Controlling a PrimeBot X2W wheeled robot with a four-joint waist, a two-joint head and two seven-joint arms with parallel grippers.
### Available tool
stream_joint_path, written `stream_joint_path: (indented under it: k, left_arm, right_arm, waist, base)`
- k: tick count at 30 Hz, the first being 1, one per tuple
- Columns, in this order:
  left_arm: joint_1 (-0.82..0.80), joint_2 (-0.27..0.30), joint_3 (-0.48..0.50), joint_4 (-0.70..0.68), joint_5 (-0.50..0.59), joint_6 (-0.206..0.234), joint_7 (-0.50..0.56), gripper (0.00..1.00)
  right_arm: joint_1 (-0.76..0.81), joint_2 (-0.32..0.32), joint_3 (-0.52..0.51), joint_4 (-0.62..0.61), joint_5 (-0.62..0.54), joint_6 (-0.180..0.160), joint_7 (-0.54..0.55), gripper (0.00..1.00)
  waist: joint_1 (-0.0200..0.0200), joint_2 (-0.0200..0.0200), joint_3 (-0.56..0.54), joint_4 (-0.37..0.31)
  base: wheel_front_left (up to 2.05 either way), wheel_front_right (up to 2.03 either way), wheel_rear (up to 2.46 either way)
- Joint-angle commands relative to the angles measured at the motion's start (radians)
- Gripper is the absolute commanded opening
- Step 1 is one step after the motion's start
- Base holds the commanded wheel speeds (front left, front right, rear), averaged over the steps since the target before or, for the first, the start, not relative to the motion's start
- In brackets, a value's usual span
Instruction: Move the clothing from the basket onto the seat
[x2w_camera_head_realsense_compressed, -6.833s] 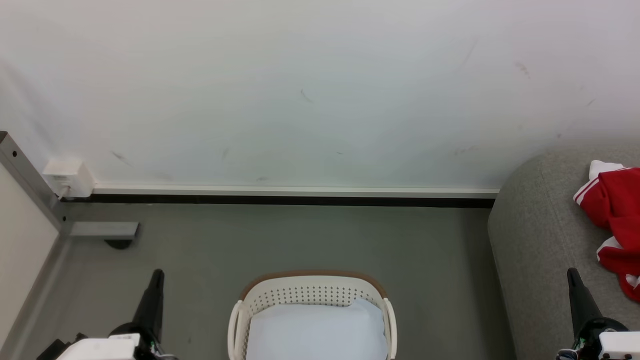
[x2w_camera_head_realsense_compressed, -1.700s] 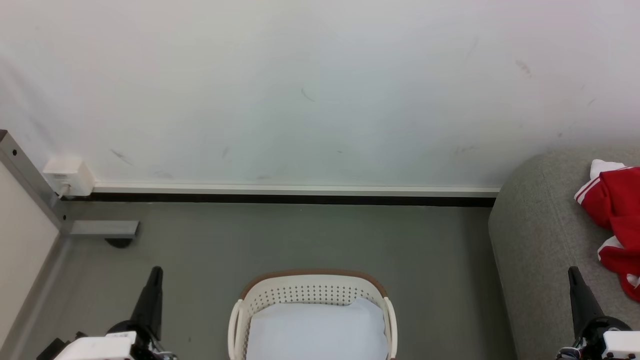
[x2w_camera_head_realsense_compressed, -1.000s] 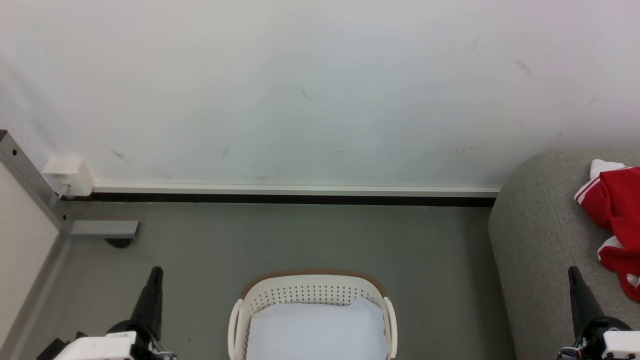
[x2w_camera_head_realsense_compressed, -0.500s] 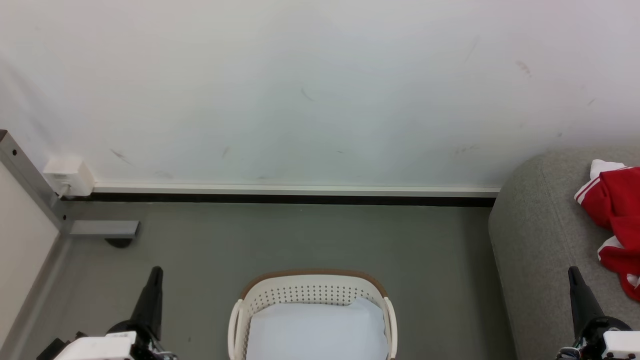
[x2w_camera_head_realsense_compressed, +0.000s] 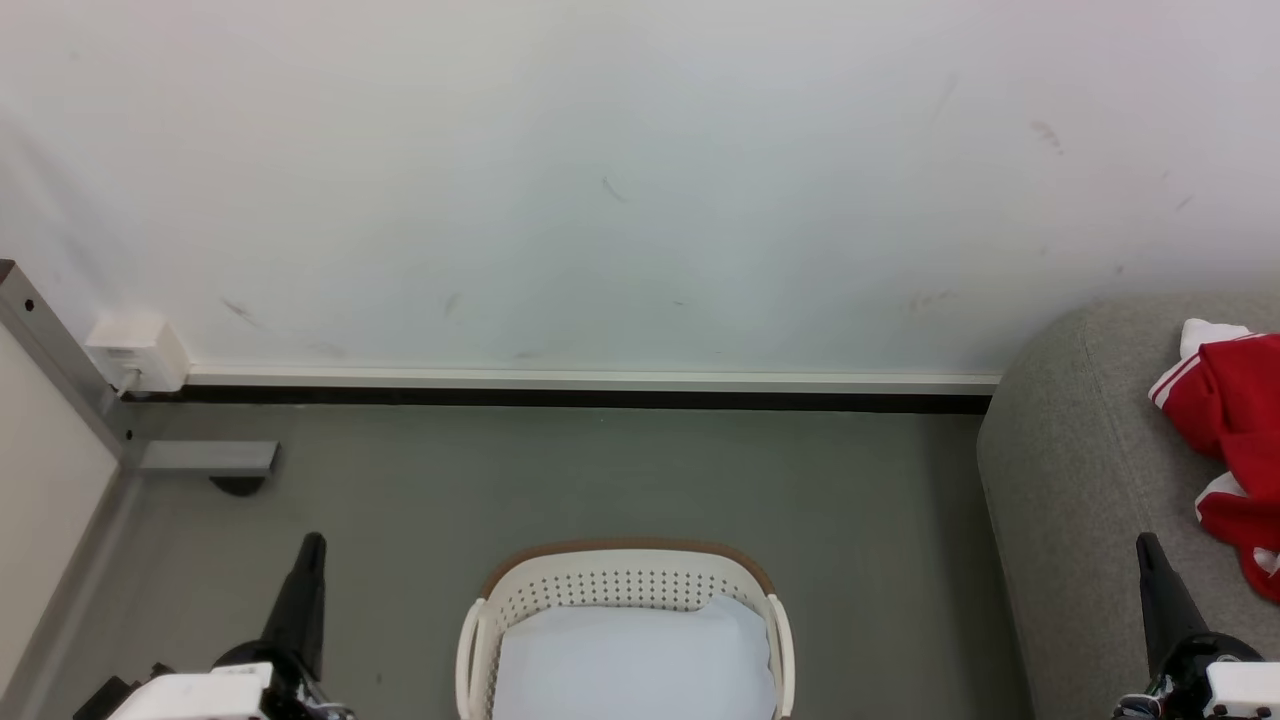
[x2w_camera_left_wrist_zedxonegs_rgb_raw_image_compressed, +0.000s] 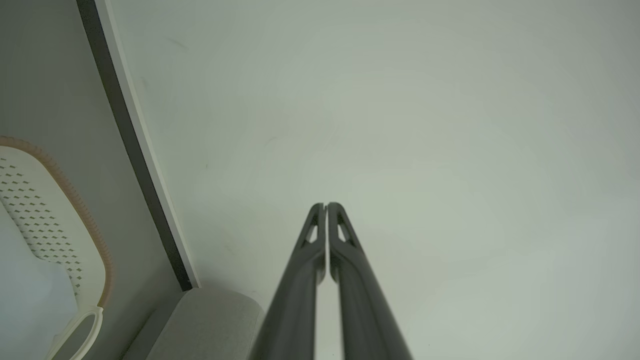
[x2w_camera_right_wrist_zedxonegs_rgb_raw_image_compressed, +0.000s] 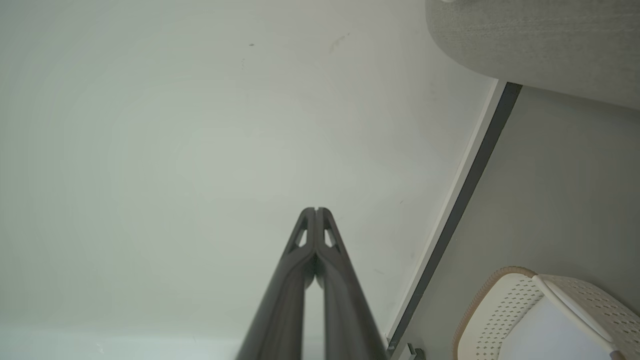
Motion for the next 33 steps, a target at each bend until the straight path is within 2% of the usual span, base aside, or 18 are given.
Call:
stream_joint_path:
  k: [1,33]
  left_arm:
    - [-0.007,0.007,0.002,-0.004,-0.014,-0.005,0.003,0.00]
    - [-0.007,0.007,0.002,-0.004,-0.014,-0.005,0.003,0.00]
  right_arm:
    - [-0.012,0.000,-0.004,-0.006,0.002,-0.002,0.003,0.00]
    - [-0.012,0.000,-0.004,-0.006,0.002,-0.002,0.002,0.00]
  waist:
    - [0.0000,0.0000,0.000,0.000]
    - [0.0000,0.0000,0.000,0.000]
  base:
    - [0.00,0.00,0.00]
    - [0.00,0.00,0.00]
